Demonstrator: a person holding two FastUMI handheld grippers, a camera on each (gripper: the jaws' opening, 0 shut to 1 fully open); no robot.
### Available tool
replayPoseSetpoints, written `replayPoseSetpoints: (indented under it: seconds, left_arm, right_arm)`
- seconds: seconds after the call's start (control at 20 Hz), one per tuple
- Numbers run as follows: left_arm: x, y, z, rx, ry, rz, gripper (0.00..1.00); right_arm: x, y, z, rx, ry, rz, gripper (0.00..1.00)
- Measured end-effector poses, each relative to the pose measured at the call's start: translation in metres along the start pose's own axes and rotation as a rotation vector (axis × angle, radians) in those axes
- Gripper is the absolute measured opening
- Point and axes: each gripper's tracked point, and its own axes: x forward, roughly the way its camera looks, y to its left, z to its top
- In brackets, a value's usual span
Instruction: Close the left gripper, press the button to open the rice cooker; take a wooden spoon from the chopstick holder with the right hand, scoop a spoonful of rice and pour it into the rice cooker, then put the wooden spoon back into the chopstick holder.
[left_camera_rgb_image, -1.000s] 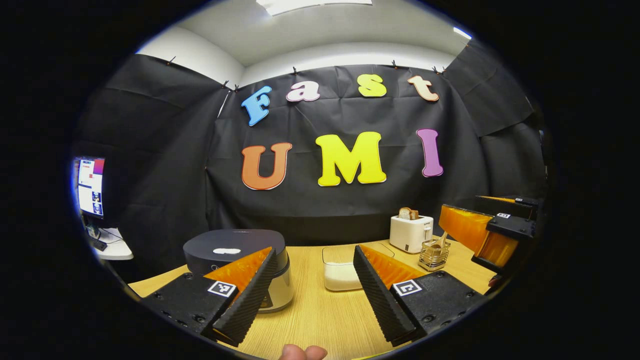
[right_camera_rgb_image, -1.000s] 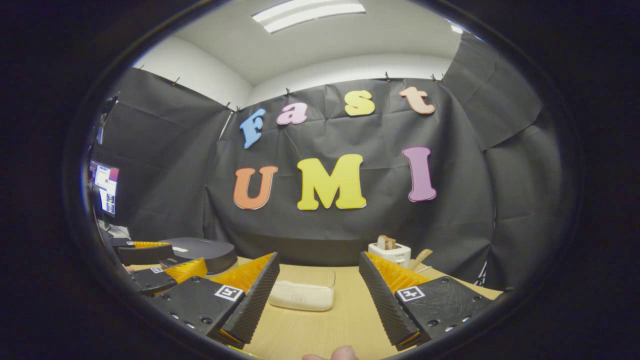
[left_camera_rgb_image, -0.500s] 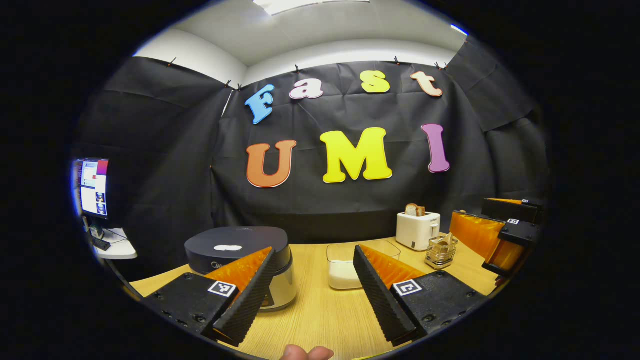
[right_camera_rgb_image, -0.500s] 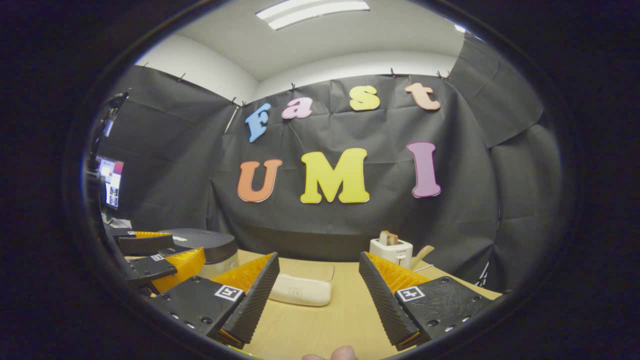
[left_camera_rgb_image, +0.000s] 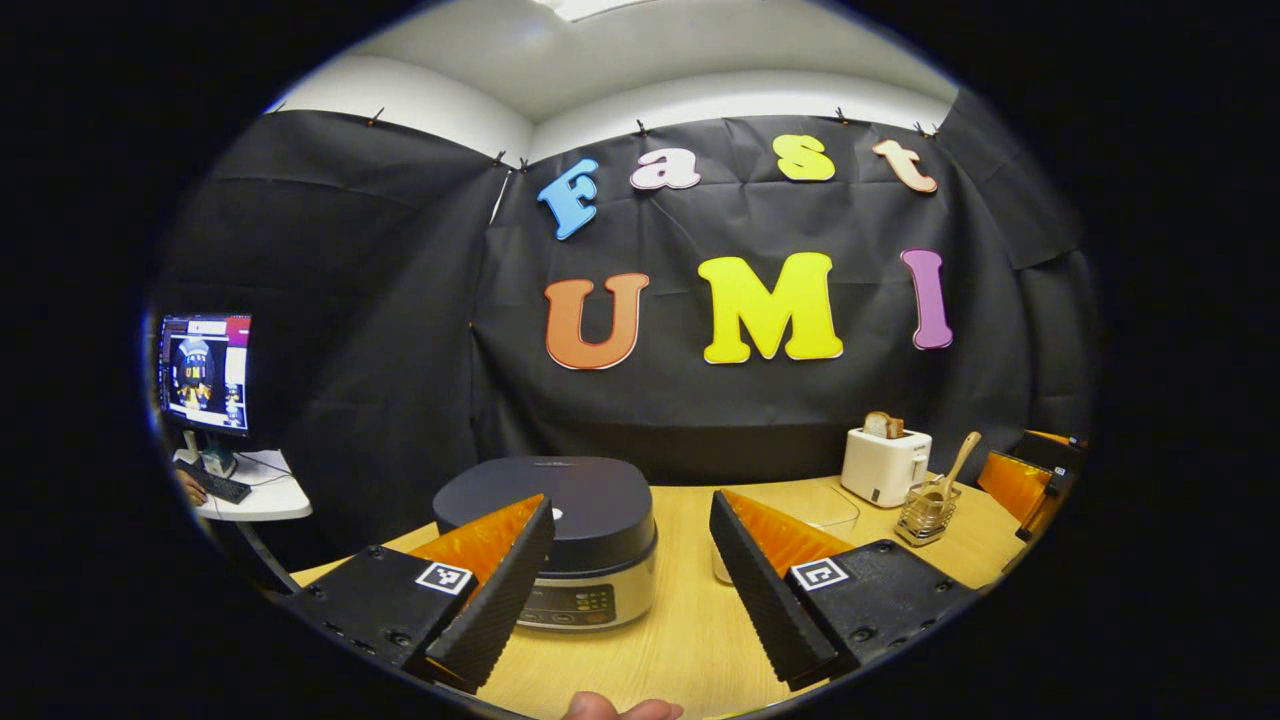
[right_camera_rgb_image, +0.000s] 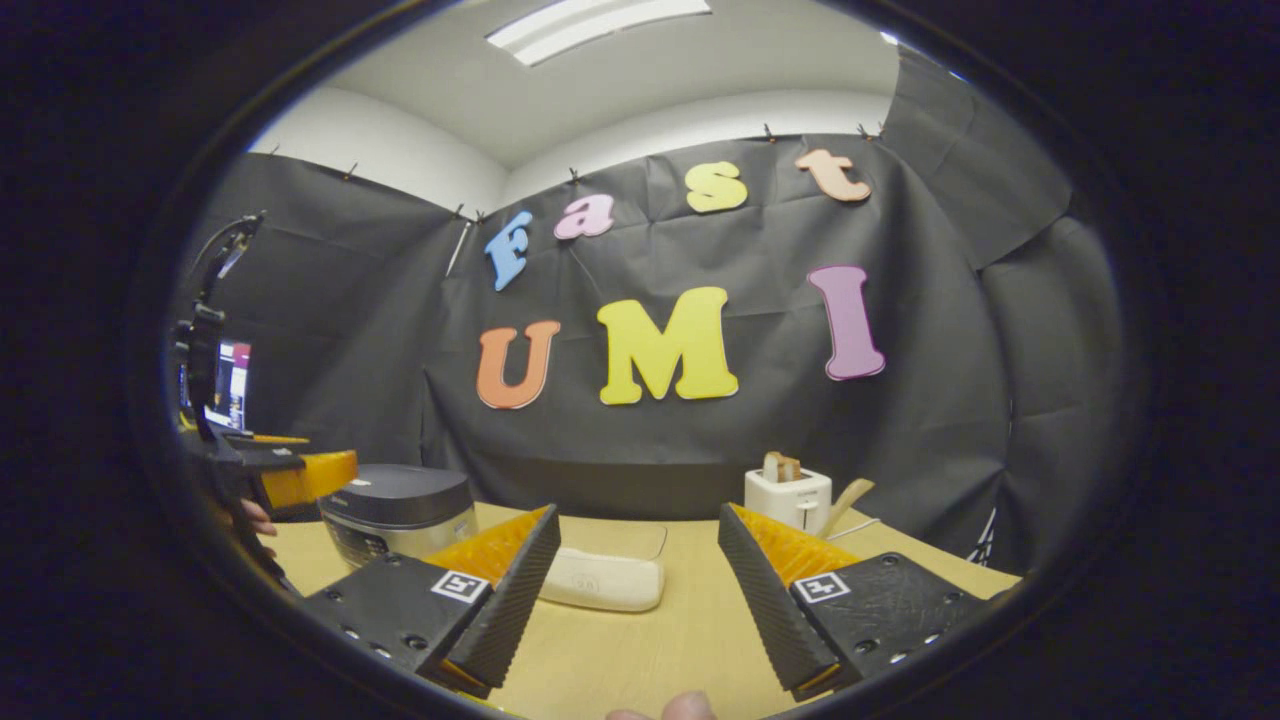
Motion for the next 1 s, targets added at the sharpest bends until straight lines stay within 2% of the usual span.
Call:
replayPoseSetpoints:
  seconds: [0.15,0.35,0.55,0.6,0.65,0.7,0.75,0.8,0.95,1.0]
  left_arm:
    - [0.017,0.029,0.013,0.05,0.024,0.047,0.99]
    - [0.035,0.051,0.019,0.043,0.109,0.044,0.93]
    - [0.059,0.069,0.014,0.086,0.224,0.051,0.83]
    - [0.063,0.072,0.006,0.092,0.272,0.052,0.81]
    - [0.068,0.075,-0.001,0.084,0.311,0.054,0.71]
    - [0.071,0.077,-0.004,0.07,0.344,0.058,0.54]
    - [0.074,0.079,-0.006,0.059,0.368,0.061,0.52]
    - [0.075,0.081,-0.009,0.056,0.395,0.067,0.41]
    - [0.076,0.078,-0.021,0.049,0.488,0.049,0.3]
    - [0.075,0.078,-0.028,0.047,0.522,0.045,0.22]
  right_arm:
    - [-0.002,-0.008,-0.008,0.008,0.005,0.008,0.94]
    - [-0.003,-0.025,-0.012,0.03,0.011,0.01,0.94]
    - [-0.003,-0.036,-0.023,0.06,0.031,0.015,0.95]
    - [-0.003,-0.037,-0.025,0.065,0.034,0.019,0.91]
    - [-0.003,-0.039,-0.026,0.072,0.034,0.02,0.91]
    - [-0.003,-0.041,-0.027,0.081,0.034,0.021,0.96]
    - [-0.004,-0.043,-0.027,0.089,0.034,0.022,0.96]
    - [-0.004,-0.044,-0.029,0.095,0.035,0.024,0.96]
    - [-0.004,-0.05,-0.032,0.099,0.033,0.016,0.95]
    - [-0.004,-0.051,-0.032,0.103,0.033,0.016,0.95]
